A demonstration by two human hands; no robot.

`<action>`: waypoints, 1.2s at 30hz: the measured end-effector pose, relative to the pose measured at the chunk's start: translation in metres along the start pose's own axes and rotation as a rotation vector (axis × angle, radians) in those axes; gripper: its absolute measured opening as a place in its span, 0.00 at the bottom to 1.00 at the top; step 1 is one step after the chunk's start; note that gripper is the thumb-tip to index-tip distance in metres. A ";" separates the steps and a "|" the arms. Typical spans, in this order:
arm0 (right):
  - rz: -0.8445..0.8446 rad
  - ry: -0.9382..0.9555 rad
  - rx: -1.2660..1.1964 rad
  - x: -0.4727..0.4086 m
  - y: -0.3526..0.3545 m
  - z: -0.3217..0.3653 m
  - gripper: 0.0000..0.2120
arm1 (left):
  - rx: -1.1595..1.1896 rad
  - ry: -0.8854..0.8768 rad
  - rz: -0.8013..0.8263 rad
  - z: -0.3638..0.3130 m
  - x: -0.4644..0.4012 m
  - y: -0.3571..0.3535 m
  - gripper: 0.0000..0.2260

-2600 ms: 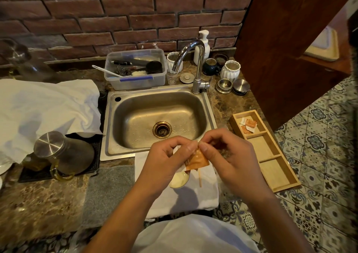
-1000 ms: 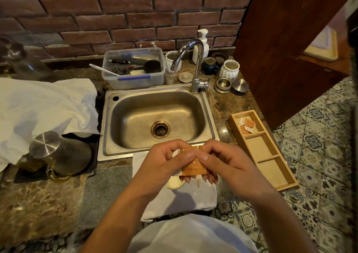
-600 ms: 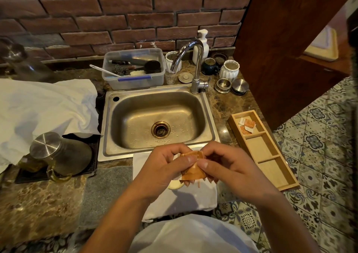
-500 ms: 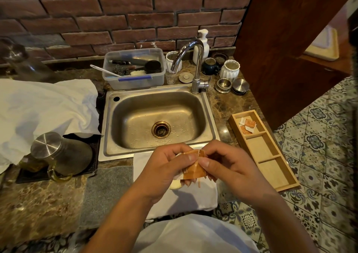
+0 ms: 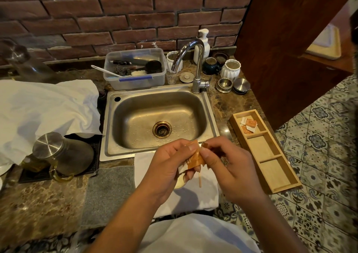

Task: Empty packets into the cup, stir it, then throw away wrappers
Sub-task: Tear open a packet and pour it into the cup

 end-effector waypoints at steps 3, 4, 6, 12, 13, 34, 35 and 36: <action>0.029 -0.082 -0.102 0.000 0.001 -0.003 0.07 | -0.085 -0.026 0.024 -0.005 0.002 0.000 0.12; 0.033 -0.096 -0.114 0.000 0.001 -0.003 0.07 | -0.118 -0.033 0.036 -0.006 0.002 0.000 0.13; 0.055 -0.127 -0.159 0.000 0.000 -0.005 0.07 | -0.146 -0.034 0.059 -0.007 0.002 -0.001 0.13; 0.195 -0.197 -0.328 0.001 -0.005 -0.010 0.08 | -0.272 -0.076 0.058 -0.015 0.002 0.004 0.08; 0.220 -0.205 -0.335 0.002 -0.005 -0.010 0.08 | -0.286 -0.073 0.063 -0.015 0.003 0.003 0.08; 0.425 -0.059 -0.130 0.005 -0.002 0.002 0.08 | -0.381 -0.029 0.216 -0.007 0.012 -0.005 0.06; 0.415 -0.048 -0.126 0.005 -0.002 0.002 0.08 | -0.376 -0.032 0.205 -0.006 0.012 -0.004 0.07; 0.396 -0.039 -0.131 0.005 -0.001 0.002 0.08 | -0.358 -0.038 0.192 -0.005 0.011 -0.004 0.08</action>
Point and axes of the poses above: each hand's wrist, its own x-axis away from the middle knuckle, its own y-axis out of the back of the hand, z = x × y, the point moved 9 cm from there along -x, towards the middle knuckle, and after that the axes turned 2 degrees about x, right-handed, at the moved point
